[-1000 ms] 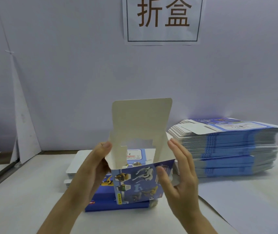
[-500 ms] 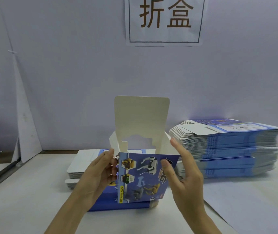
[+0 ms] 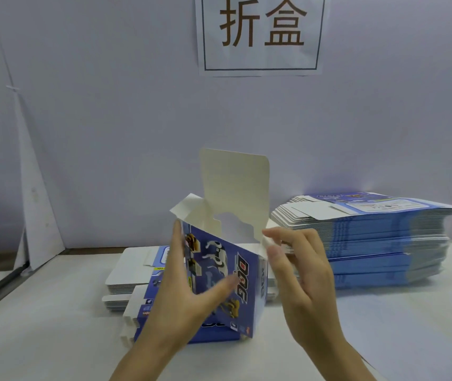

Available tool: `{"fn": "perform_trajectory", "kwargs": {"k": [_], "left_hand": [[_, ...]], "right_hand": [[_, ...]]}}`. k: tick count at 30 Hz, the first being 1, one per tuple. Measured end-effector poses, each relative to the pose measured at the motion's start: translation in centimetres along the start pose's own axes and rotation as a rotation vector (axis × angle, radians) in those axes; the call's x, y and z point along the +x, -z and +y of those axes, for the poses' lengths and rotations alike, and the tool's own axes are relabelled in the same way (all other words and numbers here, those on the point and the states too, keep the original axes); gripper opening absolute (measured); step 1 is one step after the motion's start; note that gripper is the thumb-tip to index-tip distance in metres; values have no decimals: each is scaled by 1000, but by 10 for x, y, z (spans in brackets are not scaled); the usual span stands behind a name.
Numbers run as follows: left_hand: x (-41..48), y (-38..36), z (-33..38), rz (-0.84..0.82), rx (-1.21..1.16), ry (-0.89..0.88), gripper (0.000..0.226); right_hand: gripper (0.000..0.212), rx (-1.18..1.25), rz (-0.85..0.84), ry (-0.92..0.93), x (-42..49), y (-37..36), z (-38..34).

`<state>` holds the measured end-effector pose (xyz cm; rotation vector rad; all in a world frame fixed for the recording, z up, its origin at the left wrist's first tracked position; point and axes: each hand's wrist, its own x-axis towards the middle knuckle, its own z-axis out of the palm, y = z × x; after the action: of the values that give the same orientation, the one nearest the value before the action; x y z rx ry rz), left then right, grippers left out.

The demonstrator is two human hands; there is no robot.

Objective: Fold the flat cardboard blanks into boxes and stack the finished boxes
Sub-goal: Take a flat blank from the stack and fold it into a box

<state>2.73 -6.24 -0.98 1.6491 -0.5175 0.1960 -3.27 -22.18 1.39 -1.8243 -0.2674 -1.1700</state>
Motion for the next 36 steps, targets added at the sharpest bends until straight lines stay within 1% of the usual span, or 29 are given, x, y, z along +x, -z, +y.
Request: {"fn": "perform_trajectory", "kwargs": {"k": [2,4,6,7,9,11,13,14,15,16,17,18,20,22,24,25,26,27,28,29,30,32,33,34,36], "left_hand": [[-3,-7,-1,-10,118,13,123],[-4,-13,0,42,202,38,138],[-2,-13,-1,118,206,55,150],[-1,-11,-1,151,190,42,151],[-2,-7,-1,173,204,-74,144],[-3,-1,3,132,331,-252,143],[-2,8,5,93,486,-462,147],[-1,11,6,84,568,-572,146],[-2,12,8,68,639,-658,144],[-3,13,11,52,679,-711,139],[-2,13,12,40,688,-739,134],[-1,13,12,38,688,-763,130],[1,15,9,32,663,-793,128],[1,17,6,22,629,-809,129],[-1,17,0,61,629,-800,138],[-1,16,0,57,647,-804,138],[-2,16,0,43,664,-815,133],[-3,16,2,39,676,-797,122],[-1,17,2,42,650,-742,109],[1,19,3,59,652,-694,103],[3,22,4,58,663,-706,110],[4,27,-2,38,727,-774,135],[3,29,-1,44,748,-785,140],[1,31,0,36,770,-797,140],[-1,30,8,-4,786,-848,131]], "right_hand": [[12,42,-18,-21,1,1,-4],[12,42,-54,-5,0,1,-8],[16,17,-76,22,0,1,-14],[19,7,-66,22,1,2,-17],[28,20,31,-21,4,5,-19],[39,73,159,-112,9,11,-14],[48,108,197,-199,16,20,-12],[48,160,182,-228,19,25,-11],[41,258,151,-254,23,29,-11],[31,372,110,-296,26,32,-12],[26,465,82,-343,28,33,-12],[26,539,72,-390,28,33,-12],[35,672,86,-509,26,29,-5],[44,828,54,-700,25,26,2],[39,948,-92,-947,24,23,5],[36,978,-159,-1035,23,22,6],[36,982,-200,-1094,23,21,8],[40,968,-218,-1128,22,22,11],[45,962,-222,-1140,23,24,12],[49,989,-221,-1124,24,26,12],[53,1034,-216,-1088,26,29,11],[60,1101,-199,-1007,29,32,12],[62,1122,-193,-988,29,31,13],[61,1135,-199,-1000,28,28,14],[48,1149,-239,-1116,24,22,16]]}}
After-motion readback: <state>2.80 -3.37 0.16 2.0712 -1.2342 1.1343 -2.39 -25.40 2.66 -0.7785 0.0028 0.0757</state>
